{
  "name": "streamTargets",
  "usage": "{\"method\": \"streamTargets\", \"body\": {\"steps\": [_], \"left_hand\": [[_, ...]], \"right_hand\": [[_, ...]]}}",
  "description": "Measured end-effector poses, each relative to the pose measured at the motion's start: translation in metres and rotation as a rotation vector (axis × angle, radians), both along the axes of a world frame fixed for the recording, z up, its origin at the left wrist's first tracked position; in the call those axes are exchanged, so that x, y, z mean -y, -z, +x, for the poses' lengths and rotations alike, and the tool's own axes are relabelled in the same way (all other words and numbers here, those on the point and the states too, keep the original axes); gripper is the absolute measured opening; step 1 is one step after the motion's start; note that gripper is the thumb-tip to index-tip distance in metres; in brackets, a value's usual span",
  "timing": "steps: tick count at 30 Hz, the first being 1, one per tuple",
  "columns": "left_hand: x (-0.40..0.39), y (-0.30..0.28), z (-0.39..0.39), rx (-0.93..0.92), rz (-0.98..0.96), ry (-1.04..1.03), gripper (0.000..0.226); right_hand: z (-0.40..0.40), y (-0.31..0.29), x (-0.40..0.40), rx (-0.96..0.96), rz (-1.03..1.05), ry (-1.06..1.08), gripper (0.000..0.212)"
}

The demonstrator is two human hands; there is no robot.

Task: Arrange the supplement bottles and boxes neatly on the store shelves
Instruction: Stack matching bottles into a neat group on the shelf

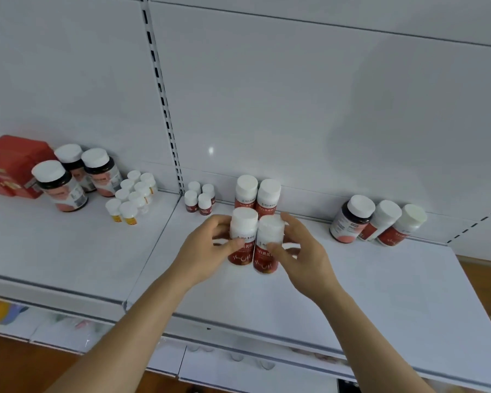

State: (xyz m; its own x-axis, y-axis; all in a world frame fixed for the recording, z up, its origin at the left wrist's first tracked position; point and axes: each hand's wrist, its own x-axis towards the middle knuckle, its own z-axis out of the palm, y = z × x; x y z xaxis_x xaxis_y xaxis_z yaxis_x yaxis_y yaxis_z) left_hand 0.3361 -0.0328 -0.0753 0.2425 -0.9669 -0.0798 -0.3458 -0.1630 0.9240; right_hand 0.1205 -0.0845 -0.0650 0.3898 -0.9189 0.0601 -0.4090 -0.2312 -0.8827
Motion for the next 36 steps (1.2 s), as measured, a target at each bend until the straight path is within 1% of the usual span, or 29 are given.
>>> {"method": "streamTargets", "body": {"steps": [2,6,8,13,16,21,25,30,36], "left_hand": [[0.013,-0.001,0.008,0.042,-0.027,0.028,0.042],[0.035,0.003,0.015,0.125,-0.074,0.060,0.042],[0.042,0.010,0.016,0.152,-0.098,0.064,0.042],[0.057,0.025,0.019,0.201,-0.134,0.092,0.041],[0.063,0.031,0.022,0.237,-0.147,0.109,0.042],[0.071,0.034,0.024,0.309,-0.177,0.123,0.040],[0.074,0.038,0.024,0.320,-0.196,0.111,0.039],[0.073,0.037,0.021,0.330,-0.205,0.105,0.042],[0.069,0.019,0.019,0.319,-0.261,0.063,0.060]], "right_hand": [[0.011,0.006,0.007,-0.054,-0.078,0.024,0.052],[0.030,0.020,0.023,-0.168,-0.153,0.087,0.060],[0.037,0.024,0.026,-0.218,-0.211,0.112,0.058],[0.042,0.033,0.029,-0.230,-0.343,0.158,0.049],[0.043,0.035,0.032,-0.258,-0.423,0.156,0.049],[0.044,0.039,0.039,-0.309,-0.477,0.182,0.051],[0.044,0.039,0.040,-0.342,-0.597,0.157,0.051],[0.043,0.039,0.039,-0.382,-0.625,0.176,0.049],[0.034,0.035,0.035,-0.435,-0.630,0.182,0.055]]}}
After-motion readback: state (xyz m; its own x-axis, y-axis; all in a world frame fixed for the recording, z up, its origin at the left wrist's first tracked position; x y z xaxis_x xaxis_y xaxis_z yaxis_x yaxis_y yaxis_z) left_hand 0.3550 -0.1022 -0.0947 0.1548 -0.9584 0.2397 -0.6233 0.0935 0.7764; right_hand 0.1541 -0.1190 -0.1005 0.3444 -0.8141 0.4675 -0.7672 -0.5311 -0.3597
